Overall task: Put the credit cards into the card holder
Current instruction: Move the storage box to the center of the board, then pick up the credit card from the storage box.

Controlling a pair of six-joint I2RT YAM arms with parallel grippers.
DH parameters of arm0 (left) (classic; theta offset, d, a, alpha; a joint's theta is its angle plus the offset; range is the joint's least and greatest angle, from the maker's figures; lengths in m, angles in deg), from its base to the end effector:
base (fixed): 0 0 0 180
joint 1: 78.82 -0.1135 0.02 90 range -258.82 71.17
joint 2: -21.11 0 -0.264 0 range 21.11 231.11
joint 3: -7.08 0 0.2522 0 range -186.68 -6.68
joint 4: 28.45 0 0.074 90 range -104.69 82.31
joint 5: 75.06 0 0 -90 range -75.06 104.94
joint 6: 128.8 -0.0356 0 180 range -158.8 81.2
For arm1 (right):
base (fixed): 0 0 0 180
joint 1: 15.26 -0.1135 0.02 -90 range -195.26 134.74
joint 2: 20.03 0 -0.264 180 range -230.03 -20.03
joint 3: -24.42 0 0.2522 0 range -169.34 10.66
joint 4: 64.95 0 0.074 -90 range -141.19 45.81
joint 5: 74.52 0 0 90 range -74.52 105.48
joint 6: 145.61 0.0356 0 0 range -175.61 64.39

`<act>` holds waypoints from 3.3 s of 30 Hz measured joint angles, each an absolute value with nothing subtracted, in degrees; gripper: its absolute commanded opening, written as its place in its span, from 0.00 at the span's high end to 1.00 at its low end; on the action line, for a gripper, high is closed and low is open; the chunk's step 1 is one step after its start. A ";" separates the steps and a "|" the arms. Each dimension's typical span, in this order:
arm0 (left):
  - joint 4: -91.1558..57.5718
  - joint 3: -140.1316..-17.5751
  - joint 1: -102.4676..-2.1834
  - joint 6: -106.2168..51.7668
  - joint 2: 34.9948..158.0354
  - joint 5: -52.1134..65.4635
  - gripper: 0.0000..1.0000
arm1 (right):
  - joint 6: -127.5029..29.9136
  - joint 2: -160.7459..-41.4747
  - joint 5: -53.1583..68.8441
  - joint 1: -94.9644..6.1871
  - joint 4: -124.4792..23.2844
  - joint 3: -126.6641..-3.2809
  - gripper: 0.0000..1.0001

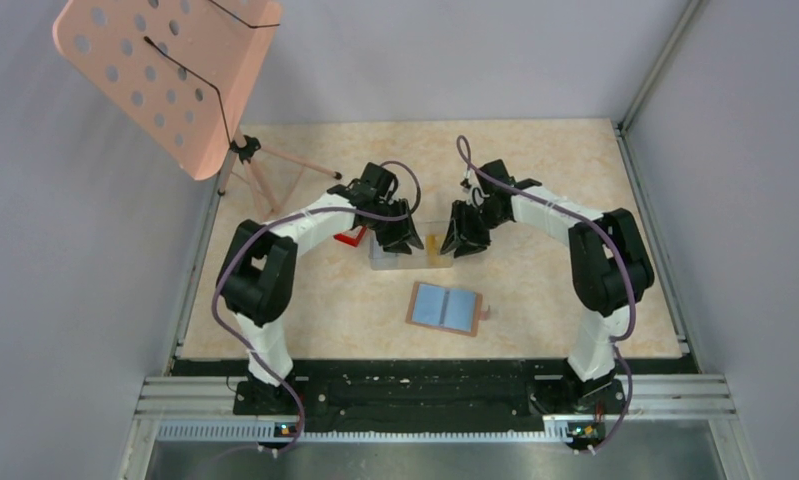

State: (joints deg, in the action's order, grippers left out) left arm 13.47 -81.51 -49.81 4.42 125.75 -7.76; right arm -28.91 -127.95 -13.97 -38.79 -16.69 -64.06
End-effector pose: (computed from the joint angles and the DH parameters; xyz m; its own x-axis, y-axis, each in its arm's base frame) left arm 0.3307 -0.1991 0.2086 -0.9692 -0.1849 -0.1625 -0.0512 0.7971 -0.6016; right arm 0.3404 0.1673 0.1836 -0.9909 -0.0047 -0.1346 -0.0822 0.8127 0.5769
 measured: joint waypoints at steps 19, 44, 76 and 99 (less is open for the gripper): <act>16.27 -89.84 -45.57 3.67 138.51 -1.47 0.69 | -27.05 -125.02 -15.72 -38.77 -23.77 -61.26 0.74; 34.35 -105.93 -40.17 -3.76 143.69 7.63 0.81 | -27.23 -124.01 -15.91 -38.00 -25.89 -57.56 0.96; 43.16 -115.19 -39.41 -8.46 149.88 8.98 0.81 | -26.46 -123.62 -15.91 -37.98 -26.77 -56.82 0.96; 33.04 -108.90 -40.72 -2.38 145.01 0.24 1.00 | -27.05 -123.62 -16.26 -38.53 -26.66 -56.80 0.95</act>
State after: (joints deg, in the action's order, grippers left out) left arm 33.04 -108.90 -40.72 -2.38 145.01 0.24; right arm -27.05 -123.62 -16.26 -38.53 -26.66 -56.80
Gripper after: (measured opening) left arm 0.017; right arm 0.086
